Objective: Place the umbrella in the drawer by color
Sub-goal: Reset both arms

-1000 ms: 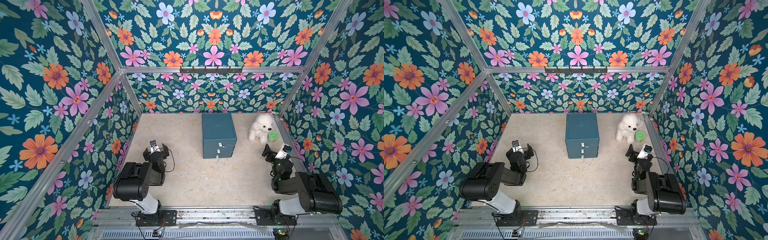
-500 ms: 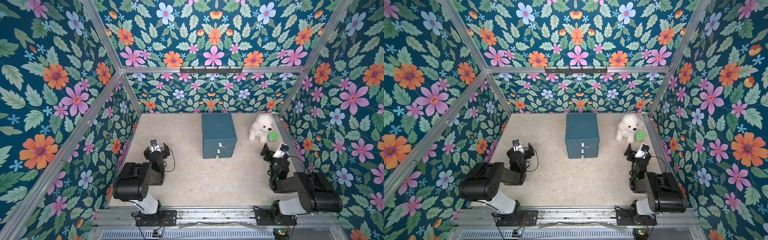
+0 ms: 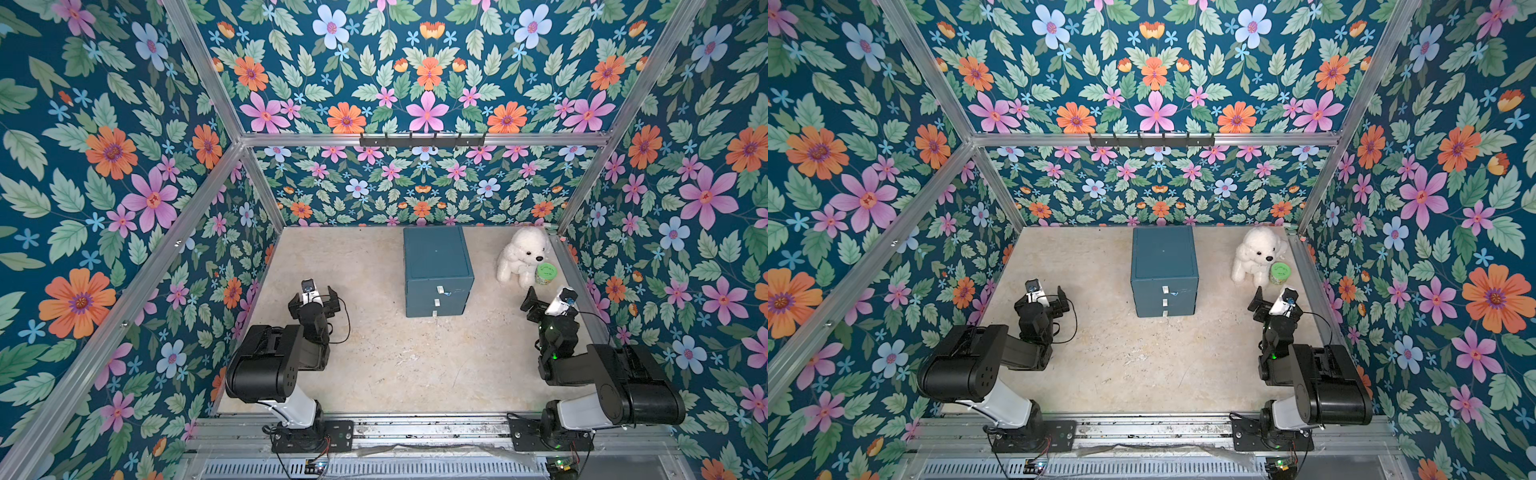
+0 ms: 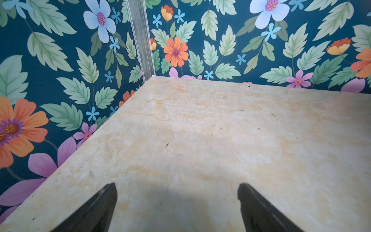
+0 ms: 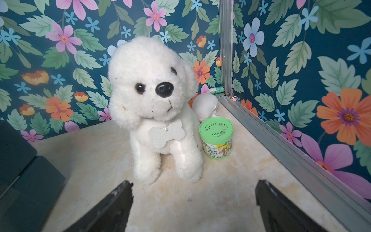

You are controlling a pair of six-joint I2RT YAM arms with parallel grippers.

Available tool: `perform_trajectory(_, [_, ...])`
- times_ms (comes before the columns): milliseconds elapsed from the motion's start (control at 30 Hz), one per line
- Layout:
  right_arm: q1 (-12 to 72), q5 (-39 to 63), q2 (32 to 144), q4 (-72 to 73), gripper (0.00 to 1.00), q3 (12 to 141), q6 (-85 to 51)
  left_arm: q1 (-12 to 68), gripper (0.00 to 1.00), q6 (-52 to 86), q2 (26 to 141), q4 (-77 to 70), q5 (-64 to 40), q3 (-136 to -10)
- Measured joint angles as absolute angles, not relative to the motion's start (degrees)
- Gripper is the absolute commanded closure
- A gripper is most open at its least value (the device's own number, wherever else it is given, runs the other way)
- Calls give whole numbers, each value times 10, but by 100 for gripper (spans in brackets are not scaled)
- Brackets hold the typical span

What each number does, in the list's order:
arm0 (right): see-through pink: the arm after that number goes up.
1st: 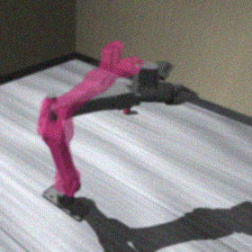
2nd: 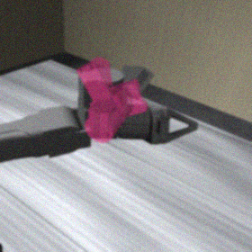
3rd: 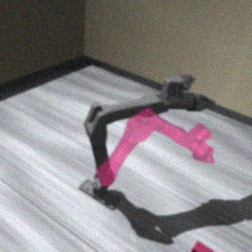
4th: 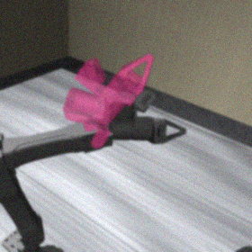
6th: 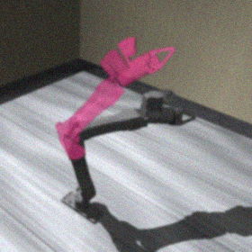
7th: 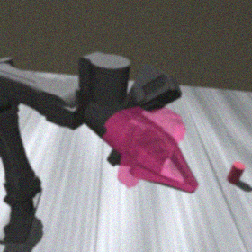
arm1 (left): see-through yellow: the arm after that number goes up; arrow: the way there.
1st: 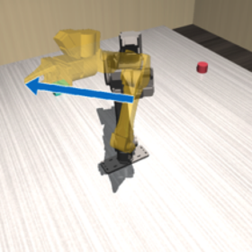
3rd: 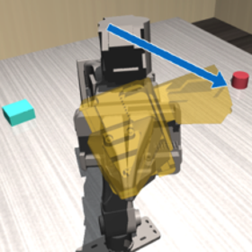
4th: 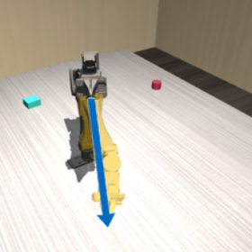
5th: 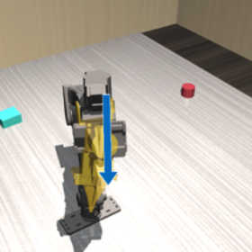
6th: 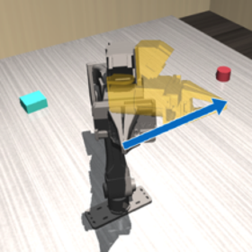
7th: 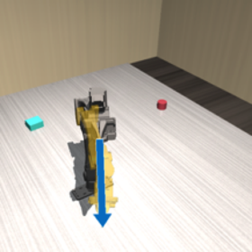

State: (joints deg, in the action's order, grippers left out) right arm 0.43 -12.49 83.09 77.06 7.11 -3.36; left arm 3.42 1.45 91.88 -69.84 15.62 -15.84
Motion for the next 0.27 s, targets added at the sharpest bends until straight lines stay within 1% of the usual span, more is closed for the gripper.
perform_trajectory(267, [3, -125, 831, 768, 1, 74, -33, 34, 1, 14, 919, -698, 156, -158])
